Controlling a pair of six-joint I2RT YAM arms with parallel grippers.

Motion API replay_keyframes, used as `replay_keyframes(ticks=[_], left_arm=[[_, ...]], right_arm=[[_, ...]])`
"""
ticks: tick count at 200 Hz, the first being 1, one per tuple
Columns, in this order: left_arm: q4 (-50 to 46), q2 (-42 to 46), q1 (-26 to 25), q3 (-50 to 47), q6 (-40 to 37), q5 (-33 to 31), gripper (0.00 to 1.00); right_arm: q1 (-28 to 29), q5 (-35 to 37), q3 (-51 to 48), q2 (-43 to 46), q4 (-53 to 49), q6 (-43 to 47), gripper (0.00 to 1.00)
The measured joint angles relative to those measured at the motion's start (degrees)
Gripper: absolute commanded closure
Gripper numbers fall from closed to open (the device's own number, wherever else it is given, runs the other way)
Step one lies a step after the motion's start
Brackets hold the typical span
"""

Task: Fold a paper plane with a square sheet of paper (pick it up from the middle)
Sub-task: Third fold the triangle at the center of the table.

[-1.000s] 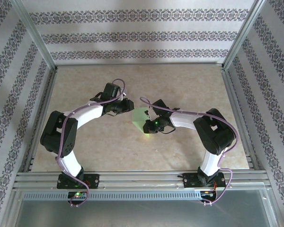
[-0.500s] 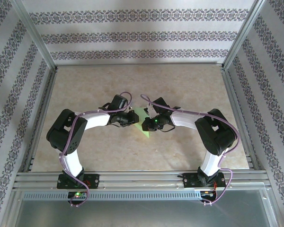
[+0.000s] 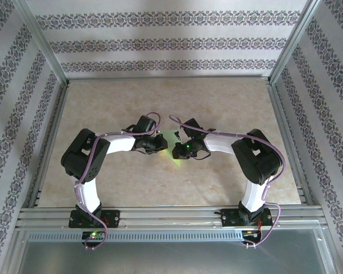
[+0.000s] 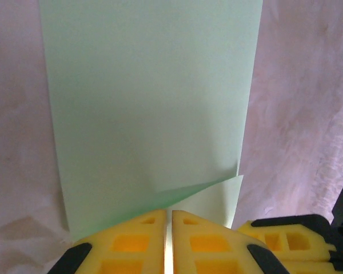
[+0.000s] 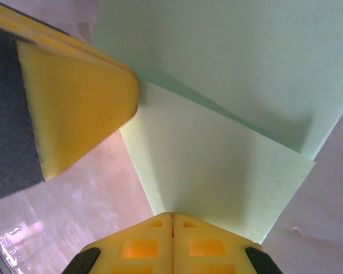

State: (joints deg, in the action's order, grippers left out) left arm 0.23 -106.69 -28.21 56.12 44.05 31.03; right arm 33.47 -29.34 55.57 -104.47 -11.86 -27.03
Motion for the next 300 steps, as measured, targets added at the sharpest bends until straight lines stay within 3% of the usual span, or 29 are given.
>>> replay_keyframes(ticks=[213,300], left_arm=[[-2.7,-2.2,-0.7,2.3,1.3,-1.7,0.93],[-2.8,-2.2,-0.7,2.3,1.5,-1.7,0.94]], right_arm=[[2.4,0.1,1.9,-1.1,-1.9,-1.8,0.93],[2.3,-0.8,-12.8,8.1,6.6,-3.2,0.93]])
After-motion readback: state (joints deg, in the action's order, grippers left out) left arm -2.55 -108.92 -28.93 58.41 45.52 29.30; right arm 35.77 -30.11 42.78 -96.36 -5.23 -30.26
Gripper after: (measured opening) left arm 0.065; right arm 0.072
